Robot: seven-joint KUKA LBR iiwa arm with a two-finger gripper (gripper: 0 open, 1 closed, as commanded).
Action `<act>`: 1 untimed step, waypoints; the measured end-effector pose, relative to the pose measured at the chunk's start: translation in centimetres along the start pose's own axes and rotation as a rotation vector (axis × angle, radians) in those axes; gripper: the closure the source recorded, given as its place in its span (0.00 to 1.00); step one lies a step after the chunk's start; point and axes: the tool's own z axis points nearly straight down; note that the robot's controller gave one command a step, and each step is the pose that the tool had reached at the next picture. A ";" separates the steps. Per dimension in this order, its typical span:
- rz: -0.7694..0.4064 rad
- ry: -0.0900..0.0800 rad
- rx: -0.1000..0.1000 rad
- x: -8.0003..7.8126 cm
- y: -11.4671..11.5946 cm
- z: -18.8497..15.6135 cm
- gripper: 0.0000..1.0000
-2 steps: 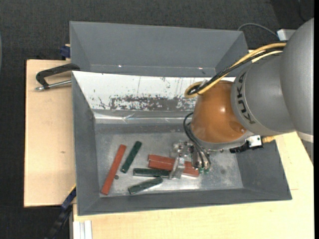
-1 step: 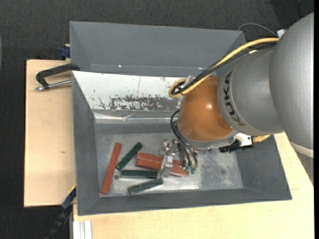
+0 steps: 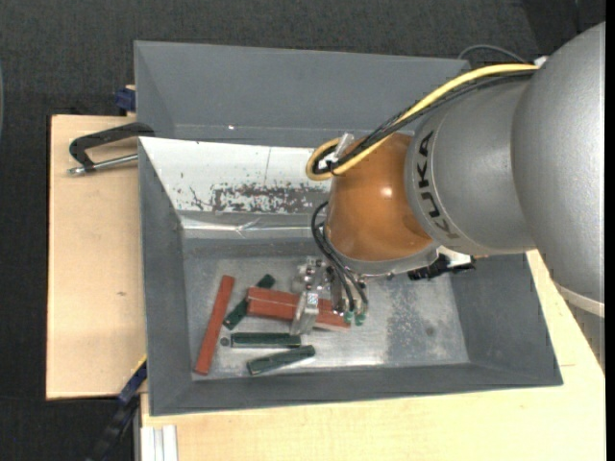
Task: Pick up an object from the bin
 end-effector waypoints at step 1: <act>0.053 0.001 0.004 -1.0 -5.0 -9.1 1.00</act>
Offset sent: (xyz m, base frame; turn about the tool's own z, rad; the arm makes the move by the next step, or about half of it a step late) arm 0.0000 0.0000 0.0000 0.0000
